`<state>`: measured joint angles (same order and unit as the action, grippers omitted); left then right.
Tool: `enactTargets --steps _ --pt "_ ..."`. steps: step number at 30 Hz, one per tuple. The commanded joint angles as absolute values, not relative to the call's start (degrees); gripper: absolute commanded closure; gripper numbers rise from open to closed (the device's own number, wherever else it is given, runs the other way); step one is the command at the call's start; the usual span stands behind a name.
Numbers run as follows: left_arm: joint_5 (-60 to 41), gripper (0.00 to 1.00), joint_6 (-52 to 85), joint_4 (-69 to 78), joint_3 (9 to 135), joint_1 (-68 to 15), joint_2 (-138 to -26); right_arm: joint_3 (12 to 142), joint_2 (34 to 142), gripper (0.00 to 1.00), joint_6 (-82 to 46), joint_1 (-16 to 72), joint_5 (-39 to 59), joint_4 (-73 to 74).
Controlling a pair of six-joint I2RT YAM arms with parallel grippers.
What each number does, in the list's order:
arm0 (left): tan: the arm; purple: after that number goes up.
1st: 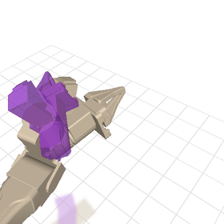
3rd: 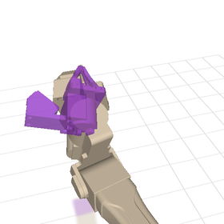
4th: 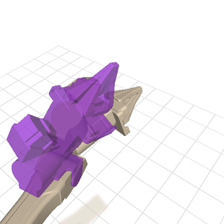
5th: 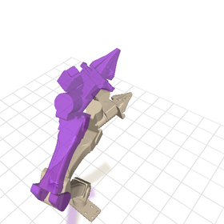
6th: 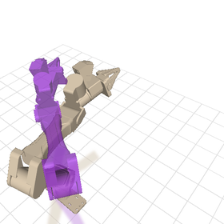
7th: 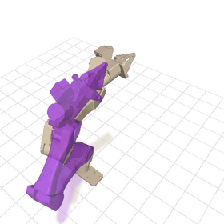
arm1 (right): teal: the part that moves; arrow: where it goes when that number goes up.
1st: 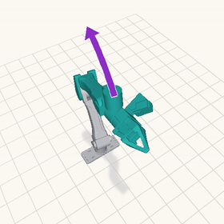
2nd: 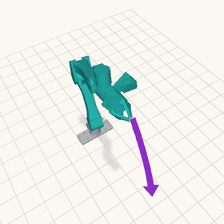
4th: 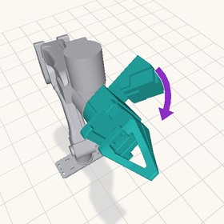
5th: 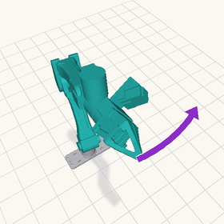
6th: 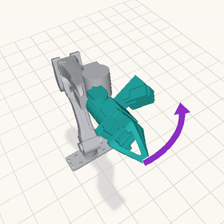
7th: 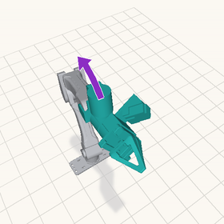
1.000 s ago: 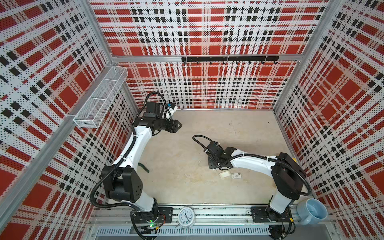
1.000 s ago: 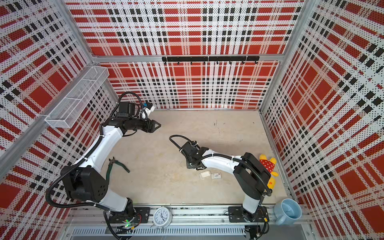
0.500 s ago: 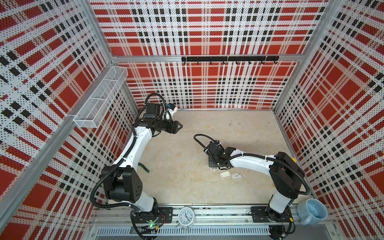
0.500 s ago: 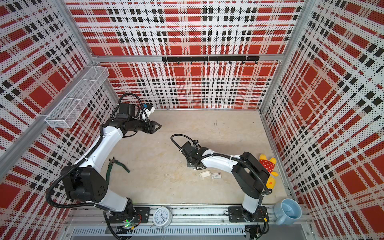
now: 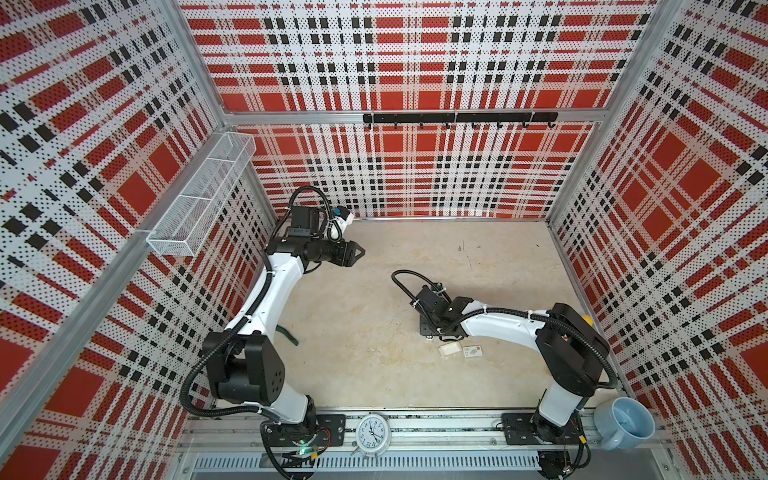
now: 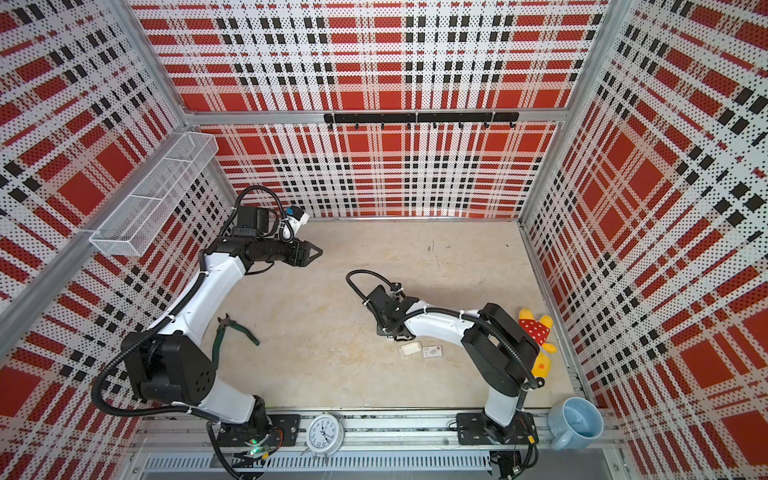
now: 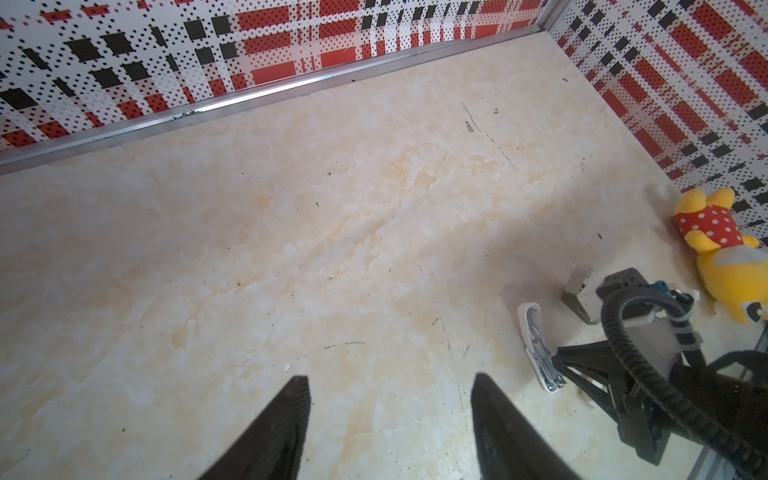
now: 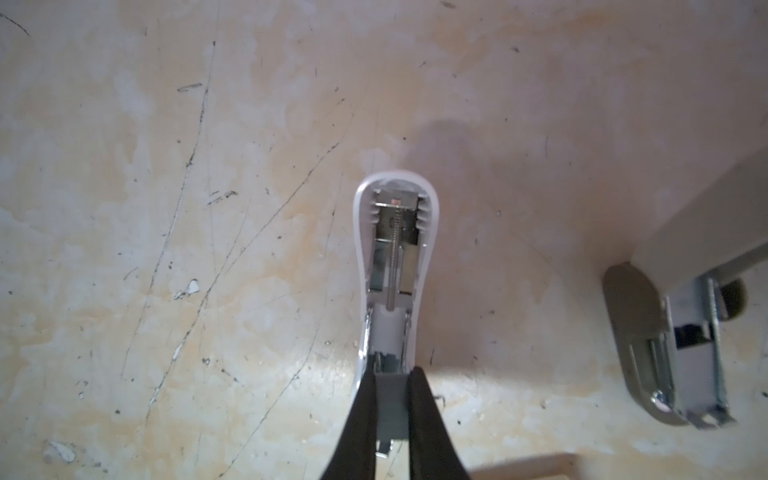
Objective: Load the staples into the stapler
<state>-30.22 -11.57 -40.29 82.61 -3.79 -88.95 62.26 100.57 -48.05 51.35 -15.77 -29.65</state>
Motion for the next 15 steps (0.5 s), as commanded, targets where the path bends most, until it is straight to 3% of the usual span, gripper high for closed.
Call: enactTargets --steps 1,15 --pt "-31.51 0.35 -10.57 -39.37 82.09 -3.11 -88.26 62.87 100.85 0.87 -48.85 51.23 -16.25 -28.42" --pt "-31.8 0.35 -10.3 -39.02 81.92 -2.77 -88.38 64.31 100.98 0.87 -48.42 51.23 -16.58 -28.47"
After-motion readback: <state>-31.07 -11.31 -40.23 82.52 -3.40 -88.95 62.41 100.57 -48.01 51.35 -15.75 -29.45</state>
